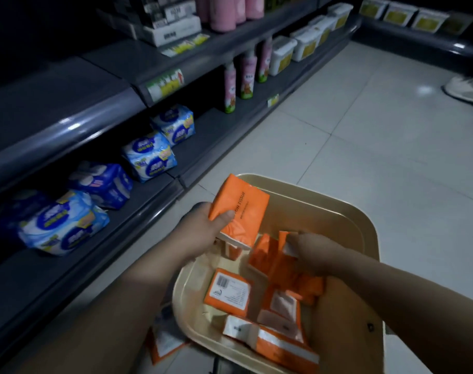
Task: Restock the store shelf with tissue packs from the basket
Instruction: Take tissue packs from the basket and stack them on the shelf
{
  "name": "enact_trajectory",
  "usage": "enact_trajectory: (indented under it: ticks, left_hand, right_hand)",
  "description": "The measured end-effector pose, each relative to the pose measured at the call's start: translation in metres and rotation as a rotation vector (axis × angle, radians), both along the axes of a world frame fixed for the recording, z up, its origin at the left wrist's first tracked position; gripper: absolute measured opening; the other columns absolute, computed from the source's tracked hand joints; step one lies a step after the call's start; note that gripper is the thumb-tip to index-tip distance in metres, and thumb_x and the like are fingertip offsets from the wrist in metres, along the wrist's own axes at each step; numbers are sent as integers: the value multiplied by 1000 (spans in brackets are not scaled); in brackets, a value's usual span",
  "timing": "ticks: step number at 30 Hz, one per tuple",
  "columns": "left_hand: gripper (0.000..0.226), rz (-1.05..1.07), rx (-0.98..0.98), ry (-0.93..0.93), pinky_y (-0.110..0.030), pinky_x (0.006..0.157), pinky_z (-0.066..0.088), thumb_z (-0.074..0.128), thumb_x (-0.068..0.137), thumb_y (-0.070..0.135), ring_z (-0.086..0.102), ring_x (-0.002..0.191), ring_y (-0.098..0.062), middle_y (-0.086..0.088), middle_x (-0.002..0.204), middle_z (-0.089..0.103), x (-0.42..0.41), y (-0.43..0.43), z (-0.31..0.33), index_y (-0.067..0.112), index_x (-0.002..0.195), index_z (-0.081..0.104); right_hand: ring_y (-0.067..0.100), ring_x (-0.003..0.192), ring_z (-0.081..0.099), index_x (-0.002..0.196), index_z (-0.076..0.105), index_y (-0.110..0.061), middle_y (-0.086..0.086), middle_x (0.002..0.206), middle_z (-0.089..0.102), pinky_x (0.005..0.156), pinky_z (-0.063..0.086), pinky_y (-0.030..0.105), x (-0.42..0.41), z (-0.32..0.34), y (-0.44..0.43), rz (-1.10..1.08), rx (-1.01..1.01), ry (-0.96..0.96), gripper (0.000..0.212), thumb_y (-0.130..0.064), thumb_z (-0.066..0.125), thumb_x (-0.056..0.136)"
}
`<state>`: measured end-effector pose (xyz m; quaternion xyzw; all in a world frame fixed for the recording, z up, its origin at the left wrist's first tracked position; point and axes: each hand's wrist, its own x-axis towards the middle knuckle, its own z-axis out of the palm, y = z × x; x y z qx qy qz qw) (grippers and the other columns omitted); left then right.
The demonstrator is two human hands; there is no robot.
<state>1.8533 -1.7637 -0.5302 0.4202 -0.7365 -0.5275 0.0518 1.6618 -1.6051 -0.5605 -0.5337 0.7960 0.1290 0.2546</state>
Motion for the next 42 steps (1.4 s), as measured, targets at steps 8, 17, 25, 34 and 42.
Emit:
enact_trajectory:
  ticks: [8, 17, 25, 34, 42]
  left_hand:
    - [37, 179, -251, 110, -27, 74, 56, 52, 86, 58, 65, 81, -17, -1, 95, 67, 58, -22, 88, 26, 103, 55]
    - [36, 456, -540, 96, -30, 72, 32, 43, 97, 42, 52, 90, -23, -4, 100, 54, 143, -48, 163, 10, 112, 50]
    - [38, 558, -692, -34, -29, 75, 34, 48, 96, 37, 55, 106, -31, -14, 119, 58, 201, -115, 212, 10, 123, 45]
    - [49, 642, -676, -157, -32, 96, 39, 56, 93, 31, 51, 121, -32, -15, 134, 52, 241, -247, 239, 9, 136, 45]
    - [31, 563, -702, -296, -28, 73, 36, 58, 92, 22, 59, 102, -33, -21, 113, 61, 241, -340, 216, -1, 113, 58]
  right_hand:
    - [34, 64, 64, 91, 47, -4, 20, 85, 61, 45, 44, 27, 43, 108, -57, -408, -471, -246, 26, -30, 43, 96]
    - [18, 63, 54, 91, 62, -6, 7, 76, 61, 59, 45, 32, 107, 197, -112, -433, -713, -589, 46, -34, 86, 63]
    - [5, 62, 52, 97, 60, -13, 1, 82, 61, 53, 43, 13, 166, 242, -191, -464, -1146, -792, 35, -2, 76, 68]
    - [11, 74, 59, 102, 52, -16, 0, 89, 62, 70, 43, 24, 210, 241, -328, -454, -1159, -827, 44, -18, 81, 69]
    - [18, 94, 57, 122, 55, -17, 1, 107, 58, 72, 40, 26, 218, 214, -425, -65, -1094, -574, 38, -22, 62, 85]
